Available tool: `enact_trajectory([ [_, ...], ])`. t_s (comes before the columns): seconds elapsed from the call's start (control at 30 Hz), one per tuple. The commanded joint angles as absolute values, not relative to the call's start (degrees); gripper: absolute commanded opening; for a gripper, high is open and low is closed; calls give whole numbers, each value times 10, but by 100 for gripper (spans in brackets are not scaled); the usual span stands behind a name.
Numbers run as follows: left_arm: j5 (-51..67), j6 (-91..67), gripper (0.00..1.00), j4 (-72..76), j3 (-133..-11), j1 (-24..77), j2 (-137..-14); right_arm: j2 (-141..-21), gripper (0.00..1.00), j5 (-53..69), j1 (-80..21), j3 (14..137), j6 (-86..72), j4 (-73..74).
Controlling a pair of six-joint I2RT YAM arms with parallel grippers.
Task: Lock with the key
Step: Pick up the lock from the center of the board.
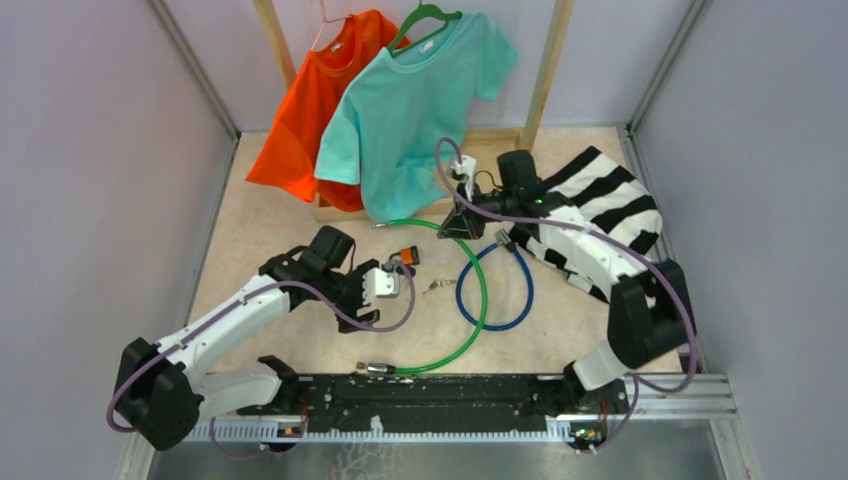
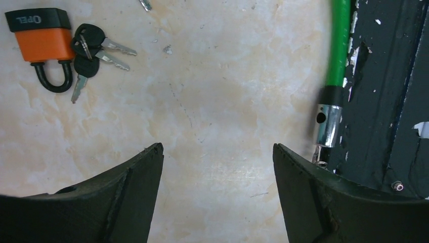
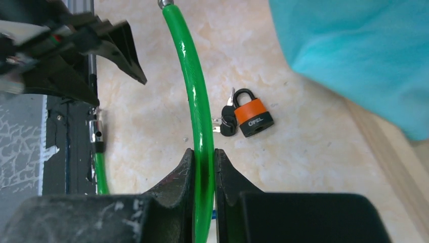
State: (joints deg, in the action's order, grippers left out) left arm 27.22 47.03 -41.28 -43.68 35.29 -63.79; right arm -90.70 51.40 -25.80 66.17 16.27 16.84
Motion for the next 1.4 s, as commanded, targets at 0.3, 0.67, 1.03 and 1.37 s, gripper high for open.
enact_trajectory([
  [0.3,357,473,85,-341,-414,356,-690,-669,0,502,-149,500,-9,-89],
  [0.67,436,488,85,-345,-440,356,-752,-605,0,487,-70,466,-47,-117],
  [1.03,352,488,86,-246,-445,357,-813,-603,0,513,-62,451,-53,-143],
  [1.37,314,556,85,-254,-466,350,-831,-608,0,562,-62,443,-17,-141],
])
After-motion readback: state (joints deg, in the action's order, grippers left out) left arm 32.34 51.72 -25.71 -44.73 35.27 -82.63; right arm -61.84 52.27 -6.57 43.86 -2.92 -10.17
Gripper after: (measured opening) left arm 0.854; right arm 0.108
